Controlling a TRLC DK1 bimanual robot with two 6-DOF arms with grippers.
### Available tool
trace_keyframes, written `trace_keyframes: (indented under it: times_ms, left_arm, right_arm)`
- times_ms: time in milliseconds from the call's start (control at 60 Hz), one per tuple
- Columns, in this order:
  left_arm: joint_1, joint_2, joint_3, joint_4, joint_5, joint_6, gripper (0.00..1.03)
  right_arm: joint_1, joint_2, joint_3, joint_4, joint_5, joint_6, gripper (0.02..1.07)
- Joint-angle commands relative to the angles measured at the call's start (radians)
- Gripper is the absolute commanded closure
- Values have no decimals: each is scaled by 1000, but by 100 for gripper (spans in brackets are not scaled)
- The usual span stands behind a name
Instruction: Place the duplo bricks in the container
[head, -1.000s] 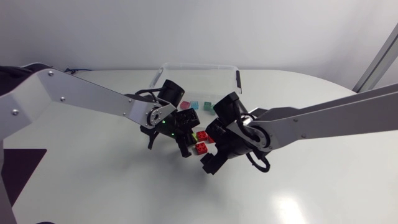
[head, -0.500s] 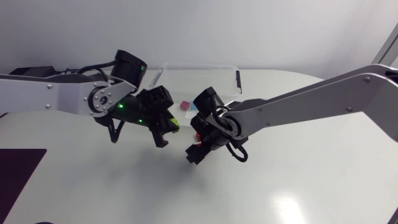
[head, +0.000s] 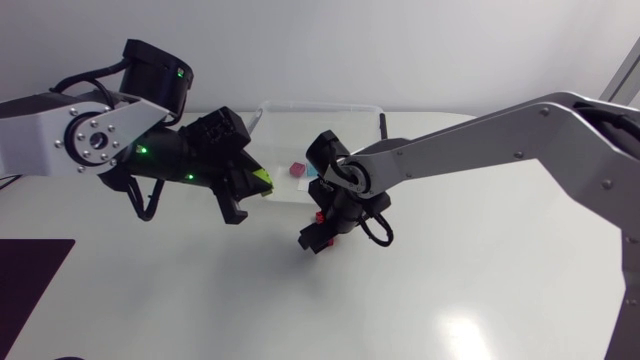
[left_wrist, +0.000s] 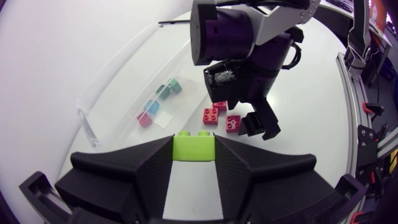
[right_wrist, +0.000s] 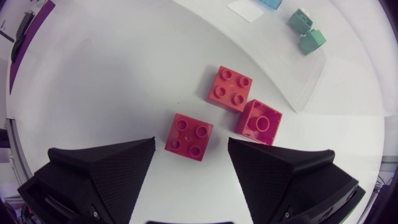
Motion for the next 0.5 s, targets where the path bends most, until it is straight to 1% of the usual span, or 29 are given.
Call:
trace_keyframes:
  times_ms: [0,100,150,250,317,400,483]
  left_arm:
    - [10,-30,-19,-14,18,-17,79]
    - [10,-41,-25,-17,18,-15,79]
    - [10,-49,-25,-19,18,-15,79]
    - [10,-64,-29,-22,19,-15,79]
    - [13,-76,-29,-27,19,-15,79]
    - [19,-89,-22,-37,19,-14,79]
    - [25,-104,-10,-48,19,-14,79]
  right_arm:
    - [-8,43,45,-37,-5,34,30]
    - [-11,73,98,-91,-23,40,33]
    - [-11,83,113,-102,-26,44,37]
    - [-6,109,138,-131,-34,51,52]
    - [-4,116,142,-137,-34,54,54]
    - [-9,129,159,-168,-57,54,56]
    - [-14,139,164,-174,-74,53,62]
